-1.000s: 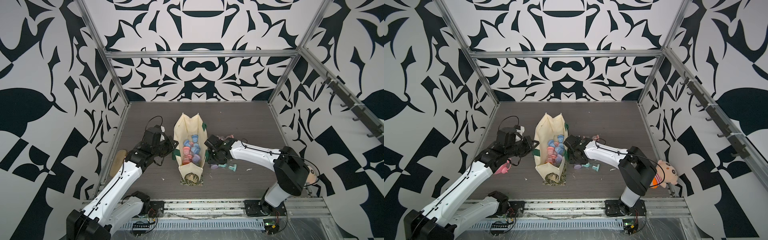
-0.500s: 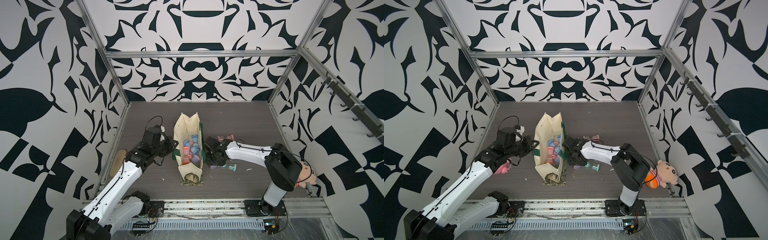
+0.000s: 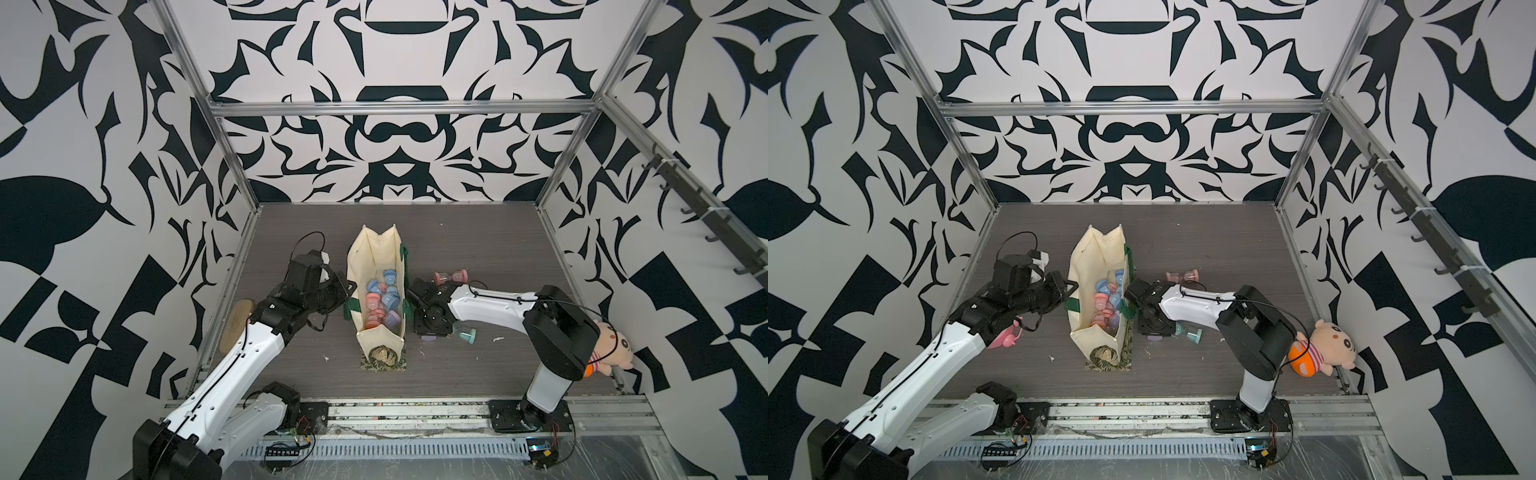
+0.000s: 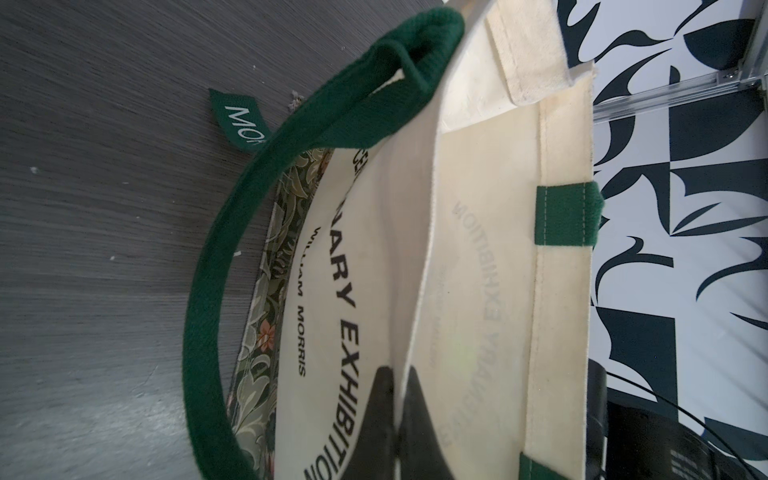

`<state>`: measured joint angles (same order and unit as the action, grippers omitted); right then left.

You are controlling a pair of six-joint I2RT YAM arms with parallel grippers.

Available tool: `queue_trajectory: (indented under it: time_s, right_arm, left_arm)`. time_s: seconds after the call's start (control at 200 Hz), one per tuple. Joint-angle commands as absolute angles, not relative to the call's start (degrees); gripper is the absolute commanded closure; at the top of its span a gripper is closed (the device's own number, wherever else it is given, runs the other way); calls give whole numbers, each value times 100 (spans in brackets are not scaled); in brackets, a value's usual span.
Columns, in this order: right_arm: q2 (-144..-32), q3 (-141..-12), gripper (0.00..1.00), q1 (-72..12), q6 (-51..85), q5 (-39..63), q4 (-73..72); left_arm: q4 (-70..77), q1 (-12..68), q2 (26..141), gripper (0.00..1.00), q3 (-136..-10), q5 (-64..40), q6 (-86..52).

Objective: Put the hourglass into the canvas bag
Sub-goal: Pick up the hourglass from the center of the board, then place the hourglass in the canvas bag.

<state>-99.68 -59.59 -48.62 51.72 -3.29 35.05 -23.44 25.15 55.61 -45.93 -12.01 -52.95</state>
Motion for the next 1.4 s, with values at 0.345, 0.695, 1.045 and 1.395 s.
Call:
queue_trajectory:
  time_s: [0.345, 0.695, 1.045, 1.395]
  right_arm:
    - [-7774, -6695, 80, -4858, 5117, -1588, 4703]
    - [-7513, -8485, 84, -5217, 4697, -1929, 5331]
    - [-8750, -10097, 85, -6013, 4446, -1963, 5381]
    - [-9972, -10775, 88, -6042, 4586, -1749, 5573]
  left_arm:
    - [-2299, 2523, 5458, 99, -4477, -1232, -5286]
    - [-2277, 2527, 5387, 98, -4518, -1198, -5341]
    - [-2260, 2525, 5429, 98, -4571, -1212, -5361]
    - [-2255, 2523, 5471, 100, -4641, -1240, -5353]
